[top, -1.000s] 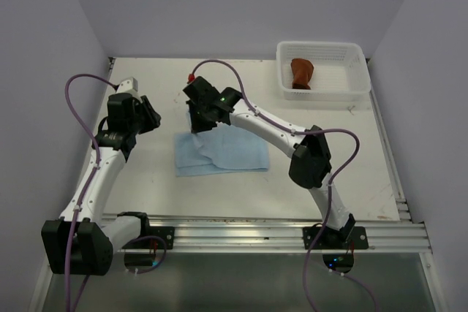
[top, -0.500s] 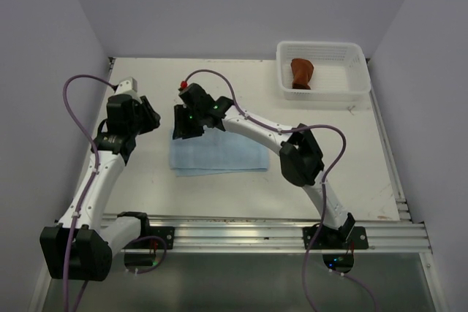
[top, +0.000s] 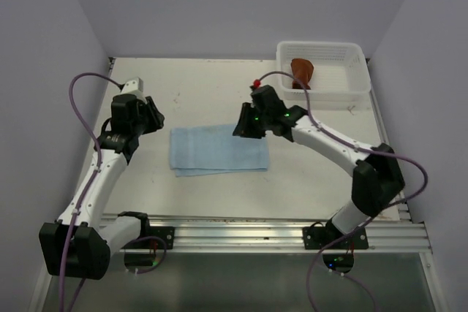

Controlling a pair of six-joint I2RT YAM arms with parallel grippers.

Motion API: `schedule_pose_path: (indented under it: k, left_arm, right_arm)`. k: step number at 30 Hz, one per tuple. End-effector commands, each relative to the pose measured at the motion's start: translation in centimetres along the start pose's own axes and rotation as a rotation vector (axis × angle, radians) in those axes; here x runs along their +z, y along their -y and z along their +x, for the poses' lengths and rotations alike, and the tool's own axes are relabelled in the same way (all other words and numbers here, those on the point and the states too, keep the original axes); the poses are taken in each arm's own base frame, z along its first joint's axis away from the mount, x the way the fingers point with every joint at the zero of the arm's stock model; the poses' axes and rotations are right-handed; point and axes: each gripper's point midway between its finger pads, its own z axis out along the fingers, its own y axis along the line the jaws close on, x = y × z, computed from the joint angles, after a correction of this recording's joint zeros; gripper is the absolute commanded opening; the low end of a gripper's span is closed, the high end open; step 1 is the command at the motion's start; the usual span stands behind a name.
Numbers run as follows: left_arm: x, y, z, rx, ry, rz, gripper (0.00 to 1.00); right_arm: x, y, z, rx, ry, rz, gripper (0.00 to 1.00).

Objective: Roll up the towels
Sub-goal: Roll the towel

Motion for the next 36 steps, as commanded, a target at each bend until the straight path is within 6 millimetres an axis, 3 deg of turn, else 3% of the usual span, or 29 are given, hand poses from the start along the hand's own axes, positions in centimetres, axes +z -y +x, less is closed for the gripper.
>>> schedule_pose_path:
  k: [1, 3, 5, 9, 11, 12, 13, 14, 15, 16, 18, 19, 25, 32, 36]
  left_arm:
    - [0.4, 3.1, -0.6, 0.067, 0.026, 0.127, 0.4]
    - [0.7, 4.5, -0.5, 0.062, -0.006, 0.181, 0.4]
    - [1.1, 6.0, -0.7, 0.056, -0.031, 0.227, 0.41]
    - [1.8, 10.5, -0.9, 0.094, -0.076, 0.293, 0.41]
    - [3.0, 12.2, 0.2, 0.126, -0.139, 0.288, 0.43]
    - [2.8, 14.2, -1.4, 0.145, -0.112, 0.309, 0.43]
    - [2.7, 16.4, -0.6, 0.179, -0.138, 0.337, 0.45]
    - [3.9, 16.8, 1.2, 0.204, -0.211, 0.309, 0.45]
    - [3.6, 19.2, -0.1, 0.236, -0.175, 0.313, 0.45]
    - [4.9, 19.8, 1.2, 0.264, -0.208, 0.279, 0.46]
    - [4.7, 21.8, 1.2, 0.306, -0.212, 0.243, 0.47]
    - [5.8, 22.2, 2.7, 0.326, -0.25, 0.222, 0.47]
    - [7.5, 25.2, 7.0, 0.344, -0.337, 0.204, 0.47]
    - [8.4, 28.6, 9.8, 0.413, -0.379, 0.175, 0.49]
    - [9.8, 29.6, 11.9, 0.44, -0.416, 0.159, 0.49]
  right_arm:
    - [-3.7, 3.8, -1.7, 0.073, 0.128, -0.026, 0.35]
    - [-5.0, 7.3, -0.7, 0.104, 0.15, 0.017, 0.35]
    - [-5.5, 9.0, 0.2, 0.135, 0.155, 0.023, 0.35]
    - [-4.9, 13.2, 2.3, 0.242, 0.166, 0.036, 0.37]
    - [-4.5, 13.9, 2.6, 0.265, 0.159, 0.032, 0.38]
    - [-4.1, 14.0, 2.9, 0.274, 0.156, 0.008, 0.4]
    - [-3.7, 14.2, 3.1, 0.283, 0.148, 0.003, 0.42]
    - [-3.5, 14.3, 3.3, 0.294, 0.14, 0.001, 0.43]
    - [-3.3, 14.5, 3.2, 0.304, 0.139, -0.004, 0.44]
    - [-2.9, 14.8, 3.4, 0.308, 0.13, 0.004, 0.44]
    - [-2.4, 15.0, 3.3, 0.32, 0.135, -0.012, 0.46]
    - [-2.1, 15.1, 3.4, 0.327, 0.13, -0.017, 0.46]
    - [0.3, 15.1, 4.6, 0.367, 0.071, -0.07, 0.46]
    - [1.1, 15.9, 6.4, 0.39, 0.042, -0.078, 0.46]
    - [1.6, 16.0, 6.9, 0.398, 0.021, -0.086, 0.39]
